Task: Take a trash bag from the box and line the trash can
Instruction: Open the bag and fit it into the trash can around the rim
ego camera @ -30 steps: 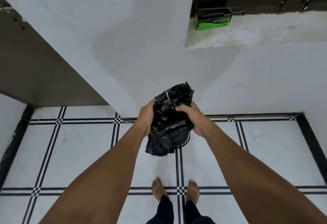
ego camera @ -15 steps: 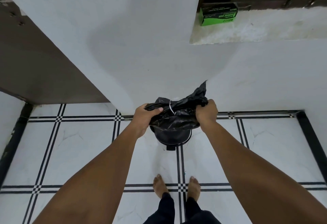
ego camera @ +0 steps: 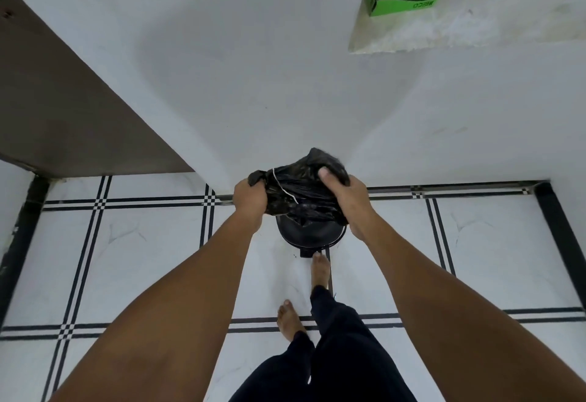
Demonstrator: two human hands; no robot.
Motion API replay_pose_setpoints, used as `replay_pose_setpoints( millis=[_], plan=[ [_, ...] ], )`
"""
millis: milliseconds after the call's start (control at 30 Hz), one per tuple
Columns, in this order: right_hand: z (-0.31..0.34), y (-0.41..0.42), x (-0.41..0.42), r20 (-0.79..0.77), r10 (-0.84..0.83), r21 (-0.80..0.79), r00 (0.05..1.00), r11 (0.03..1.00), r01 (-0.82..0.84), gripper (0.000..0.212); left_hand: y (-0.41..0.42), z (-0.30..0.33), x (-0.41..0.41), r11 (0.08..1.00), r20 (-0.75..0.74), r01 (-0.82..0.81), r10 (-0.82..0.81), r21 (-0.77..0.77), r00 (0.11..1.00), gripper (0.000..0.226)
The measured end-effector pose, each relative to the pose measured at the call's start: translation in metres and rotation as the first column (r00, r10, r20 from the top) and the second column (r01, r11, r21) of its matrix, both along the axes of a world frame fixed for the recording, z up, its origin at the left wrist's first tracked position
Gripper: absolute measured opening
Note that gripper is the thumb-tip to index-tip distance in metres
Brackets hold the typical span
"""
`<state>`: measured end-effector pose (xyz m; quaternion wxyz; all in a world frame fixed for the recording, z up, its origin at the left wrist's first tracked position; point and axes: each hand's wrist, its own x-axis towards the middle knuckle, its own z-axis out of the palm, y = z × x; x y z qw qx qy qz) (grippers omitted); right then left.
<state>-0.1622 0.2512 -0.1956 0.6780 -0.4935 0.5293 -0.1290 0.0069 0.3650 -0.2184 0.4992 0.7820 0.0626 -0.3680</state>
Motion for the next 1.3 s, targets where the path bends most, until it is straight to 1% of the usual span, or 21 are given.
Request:
replay_pose_setpoints(
  millis=[33, 100, 167, 233, 333, 400, 467, 500, 533, 567, 600, 633, 667, 700, 767, 833, 900, 1000, 1100, 1200, 1300],
  plan=[
    [-0.01, -0.003, 0.001, -0.09, 0.123, -0.092, 0.988, 0.987, -0.131, 0.055, -0.003, -0.005, 0.003, 0.998, -0.083, -0.056, 0.054, -0.018, 0.995, 0.017],
    [-0.018, -0.001, -0.002, -0.383, 0.286, -0.243, 0.879, 0.886, -0.394, 0.057, -0.004, -0.007, 0.003, 0.988, -0.216, -0.13, 0.11, -0.08, 0.97, 0.023],
    [-0.026, -0.004, -0.001, -0.592, 0.236, -0.334, 0.771, 0.799, -0.501, 0.035, -0.01, -0.013, 0.004, 0.972, -0.3, -0.186, 0.137, -0.141, 0.944, 0.03],
    [-0.036, -0.007, 0.004, -0.644, 0.121, -0.37, 0.755, 0.815, -0.446, 0.012, -0.018, -0.022, 0.003, 0.961, -0.349, -0.218, 0.148, -0.172, 0.925, 0.033],
    [-0.056, -0.015, 0.011, -0.59, -0.008, -0.311, 0.807, 0.925, -0.219, 0.011, -0.031, -0.039, -0.001, 0.964, -0.348, -0.17, 0.092, -0.203, 0.933, 0.031],
    [-0.074, -0.022, 0.013, -0.557, -0.063, -0.263, 0.828, 0.959, -0.104, 0.012, -0.04, -0.051, -0.004, 0.974, -0.296, -0.068, 0.0, -0.218, 0.955, 0.022],
    [-0.092, -0.028, 0.014, -0.512, -0.099, -0.227, 0.853, 0.974, -0.023, 0.013, -0.044, -0.067, -0.003, 0.974, -0.164, 0.146, -0.174, -0.173, 0.971, 0.026],
    [-0.101, -0.031, 0.015, -0.479, -0.126, -0.22, 0.869, 0.975, 0.02, 0.017, -0.044, -0.076, -0.002, 0.944, -0.05, 0.315, -0.32, -0.098, 0.946, 0.035],
    [-0.111, -0.032, 0.016, -0.439, -0.158, -0.22, 0.884, 0.973, 0.065, 0.024, -0.043, -0.088, -0.001, 0.874, 0.055, 0.486, -0.486, 0.017, 0.872, 0.045],
    [-0.118, -0.032, 0.016, -0.394, -0.184, -0.226, 0.901, 0.969, 0.099, 0.031, -0.04, -0.095, -0.001, 0.756, 0.122, 0.634, -0.653, 0.166, 0.747, 0.052],
    [-0.128, -0.03, 0.017, -0.35, -0.2, -0.215, 0.915, 0.968, 0.129, 0.036, -0.038, -0.108, 0.0, 0.627, 0.13, 0.717, -0.773, 0.306, 0.621, 0.054],
    [-0.13, -0.027, 0.018, -0.309, -0.215, -0.195, 0.927, 0.968, 0.16, 0.039, -0.034, -0.113, -0.001, 0.53, 0.109, 0.744, -0.837, 0.407, 0.537, 0.05],
    [-0.141, -0.026, 0.02, -0.286, -0.233, -0.151, 0.929, 0.969, 0.196, 0.037, -0.031, -0.125, 0.0, 0.48, 0.084, 0.746, -0.861, 0.461, 0.502, 0.041],
    [-0.147, -0.023, 0.019, -0.27, -0.26, -0.086, 0.927, 0.966, 0.245, 0.032, -0.027, -0.131, -0.001, 0.475, 0.07, 0.736, -0.858, 0.483, 0.508, 0.032],
    [-0.16, -0.021, 0.017, -0.225, -0.338, 0.089, 0.914, 0.927, 0.364, 0.025, -0.018, -0.147, -0.005, 0.545, 0.022, 0.706, -0.798, 0.452, 0.602, 0.031],
    [-0.17, -0.017, 0.014, -0.217, -0.39, 0.248, 0.895, 0.865, 0.437, 0.025, -0.011, -0.157, -0.013, 0.736, -0.094, 0.6, -0.605, 0.314, 0.791, 0.031],
    [-0.184, -0.012, 0.011, -0.215, -0.364, 0.332, 0.906, 0.846, 0.418, 0.032, -0.01, -0.161, -0.019, 0.878, -0.257, 0.437, -0.385, 0.195, 0.887, 0.028],
    [-0.205, -0.006, 0.012, -0.255, -0.277, 0.328, 0.927, 0.876, 0.352, 0.042, -0.018, -0.174, -0.024, 0.953, -0.379, 0.294, -0.245, 0.078, 0.892, 0.027],
    [-0.224, -0.009, 0.012, -0.338, -0.237, 0.188, 0.911, 0.932, 0.311, 0.04, -0.032, -0.189, -0.025, 0.983, -0.454, 0.181, -0.169, -0.017, 0.875, 0.027],
    [-0.248, -0.013, 0.008, -0.507, -0.198, -0.022, 0.839, 0.976, 0.217, 0.021, -0.048, -0.21, -0.02, 0.973, -0.5, 0.2, -0.233, -0.119, 0.834, 0.025],
    [-0.285, -0.016, 0.002, -0.625, -0.157, -0.156, 0.764, 0.985, 0.074, 0.025, -0.062, -0.247, -0.015, 0.958, -0.546, 0.187, -0.278, -0.217, 0.79, 0.037]
  ],
)
